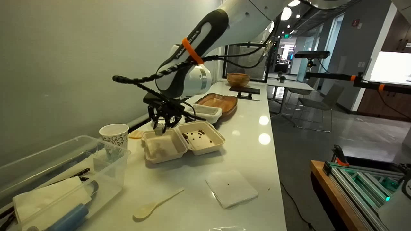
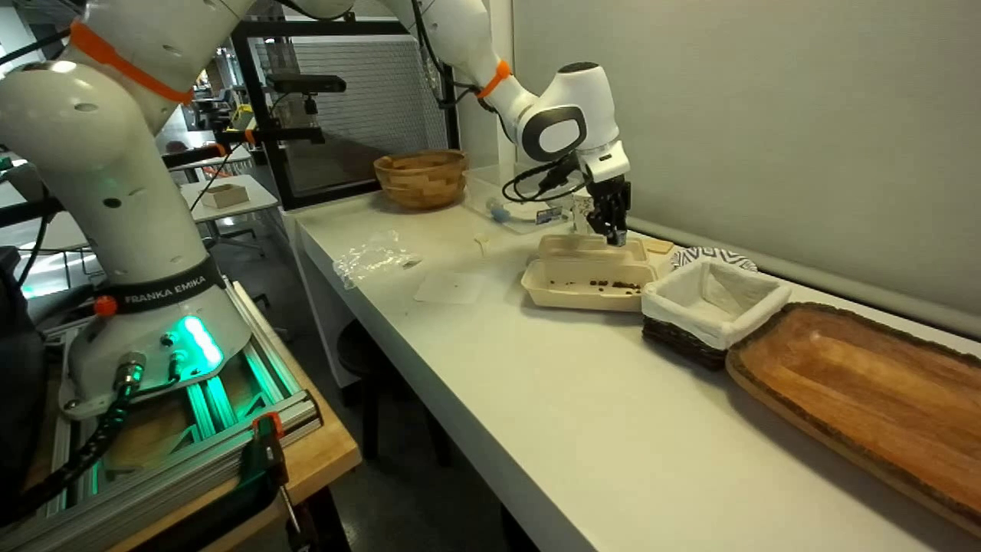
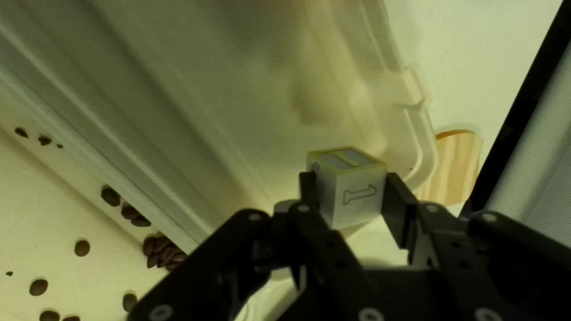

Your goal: Put the block inside the container

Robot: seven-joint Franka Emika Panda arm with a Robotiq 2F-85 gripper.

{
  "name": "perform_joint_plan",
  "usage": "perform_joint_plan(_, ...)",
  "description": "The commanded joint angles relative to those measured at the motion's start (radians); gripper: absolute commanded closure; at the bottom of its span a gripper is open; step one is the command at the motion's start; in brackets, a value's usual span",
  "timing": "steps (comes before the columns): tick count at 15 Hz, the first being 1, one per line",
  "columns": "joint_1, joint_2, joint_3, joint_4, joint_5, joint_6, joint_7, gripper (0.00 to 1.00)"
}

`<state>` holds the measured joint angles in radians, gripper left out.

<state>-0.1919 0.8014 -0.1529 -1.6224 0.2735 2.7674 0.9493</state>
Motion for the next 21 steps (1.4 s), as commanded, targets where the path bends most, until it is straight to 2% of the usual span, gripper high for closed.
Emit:
perform_joint_plan(1, -0.015, 0.048, 0.011, 0.05, 0.035, 0.007, -0.041, 0.85)
perform_joint_plan(2, 0.03, 0.05, -0.051, 0.049, 0.0, -0.007, 0.001, 0.35)
perform_joint_plan(3, 0.023, 0.036, -0.039, 0.047, 0.006, -0.025, -0.014, 0.34)
perform_joint_plan(5, -0.002, -0.03, 0.007, 0.026, 0.031, -0.143, -0.046, 0.21)
perform_joint_plan(7, 0.024, -0.118, 0.001, -0.016, -0.002, -0.264, -0.068, 0.05)
perform_joint_plan(8, 0.053, -0.167, -0.025, -0.038, -0.04, -0.344, -0.072, 0.0)
perform_joint_plan(11, 0.077, -0.301, -0.013, -0.072, -0.082, -0.543, -0.143, 0.0)
perform_joint_plan(14, 0.131, -0.407, -0.021, -0.094, -0.192, -0.708, -0.164, 0.0)
perform_joint_plan(19, 0.199, -0.512, 0.021, -0.118, -0.341, -0.885, -0.227, 0.0)
perform_joint_plan(21, 0.208, -0.522, 0.052, -0.114, -0.346, -0.905, -0.302, 0.0)
